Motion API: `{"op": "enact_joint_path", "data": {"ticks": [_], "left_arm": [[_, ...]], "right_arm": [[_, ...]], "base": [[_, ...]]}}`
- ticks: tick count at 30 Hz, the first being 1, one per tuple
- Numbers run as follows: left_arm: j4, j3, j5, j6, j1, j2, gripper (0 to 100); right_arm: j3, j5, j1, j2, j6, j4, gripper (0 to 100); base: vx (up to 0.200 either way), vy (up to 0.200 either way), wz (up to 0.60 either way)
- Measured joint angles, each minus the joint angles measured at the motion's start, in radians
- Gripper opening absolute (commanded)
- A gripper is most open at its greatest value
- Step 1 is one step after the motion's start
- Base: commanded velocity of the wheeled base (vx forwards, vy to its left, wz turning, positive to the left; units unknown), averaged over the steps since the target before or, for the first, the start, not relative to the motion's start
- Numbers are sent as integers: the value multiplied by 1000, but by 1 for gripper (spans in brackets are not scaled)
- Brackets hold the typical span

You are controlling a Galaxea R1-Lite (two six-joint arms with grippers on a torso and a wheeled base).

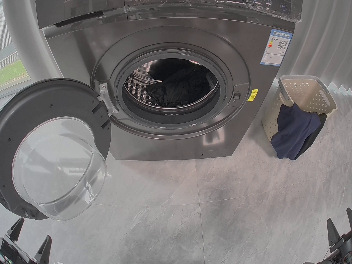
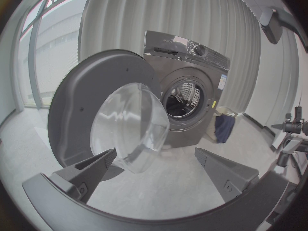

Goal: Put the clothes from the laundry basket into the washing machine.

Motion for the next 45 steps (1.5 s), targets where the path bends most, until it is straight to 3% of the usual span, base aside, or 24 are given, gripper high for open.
{"op": "enact_joint_path", "data": {"ticks": [5,7,12,37,45], "left_arm": [[74,0,88,34,45,-42,100],[81,0,99,38,46,-51,100],[64,0,94,37,42,-63,100],[64,0,89,35,41,-69,100],[63,0,91,30,42,-69,100]], "right_arm": [[3,5,-4,-12,-13,-18,100],[3,13,-4,-14,-24,-18,100],[3,27,-5,-17,-43,-17,100],[3,26,-6,-17,-43,-17,100],[3,26,-5,-17,-43,-17,100]], "base": [[0,0,0],[0,0,0],[0,-200,0],[0,-200,0],[0,0,0]]}}
